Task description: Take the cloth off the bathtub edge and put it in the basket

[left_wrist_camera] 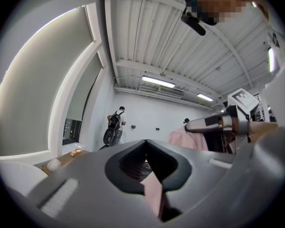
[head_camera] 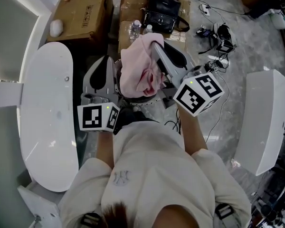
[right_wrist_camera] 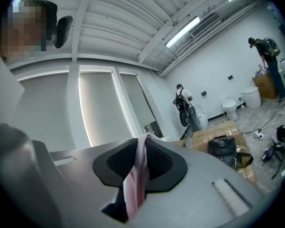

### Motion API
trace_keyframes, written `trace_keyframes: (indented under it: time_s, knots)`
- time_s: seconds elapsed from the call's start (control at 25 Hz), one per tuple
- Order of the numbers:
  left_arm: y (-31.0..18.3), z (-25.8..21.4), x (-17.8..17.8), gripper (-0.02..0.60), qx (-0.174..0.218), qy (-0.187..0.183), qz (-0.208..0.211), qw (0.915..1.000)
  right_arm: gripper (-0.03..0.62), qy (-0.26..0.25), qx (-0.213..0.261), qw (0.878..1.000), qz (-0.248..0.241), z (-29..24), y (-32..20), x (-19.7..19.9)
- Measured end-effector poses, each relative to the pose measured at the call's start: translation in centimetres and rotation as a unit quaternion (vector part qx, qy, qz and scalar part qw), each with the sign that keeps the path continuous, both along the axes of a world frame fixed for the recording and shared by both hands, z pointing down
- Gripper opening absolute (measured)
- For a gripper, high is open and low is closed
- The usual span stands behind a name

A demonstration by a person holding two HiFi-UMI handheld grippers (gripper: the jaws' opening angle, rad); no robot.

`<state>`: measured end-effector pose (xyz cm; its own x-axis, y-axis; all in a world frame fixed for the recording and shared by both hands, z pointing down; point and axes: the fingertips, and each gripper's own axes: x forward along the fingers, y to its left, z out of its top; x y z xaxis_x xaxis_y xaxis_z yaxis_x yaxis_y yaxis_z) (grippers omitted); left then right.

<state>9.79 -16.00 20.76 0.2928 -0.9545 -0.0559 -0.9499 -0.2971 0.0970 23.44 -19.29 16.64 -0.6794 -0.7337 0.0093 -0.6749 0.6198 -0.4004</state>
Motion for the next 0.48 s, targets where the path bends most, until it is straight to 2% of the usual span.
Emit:
trace_keyframes:
  time_s: [0.48]
  knots:
    - [-2.2, 0.9, -2.3, 0.049, -0.019, 0.000, 0.027, 0.9995, 0.049, 0.023, -0.050, 0.998, 0.015, 5.1, 0.3, -0.9]
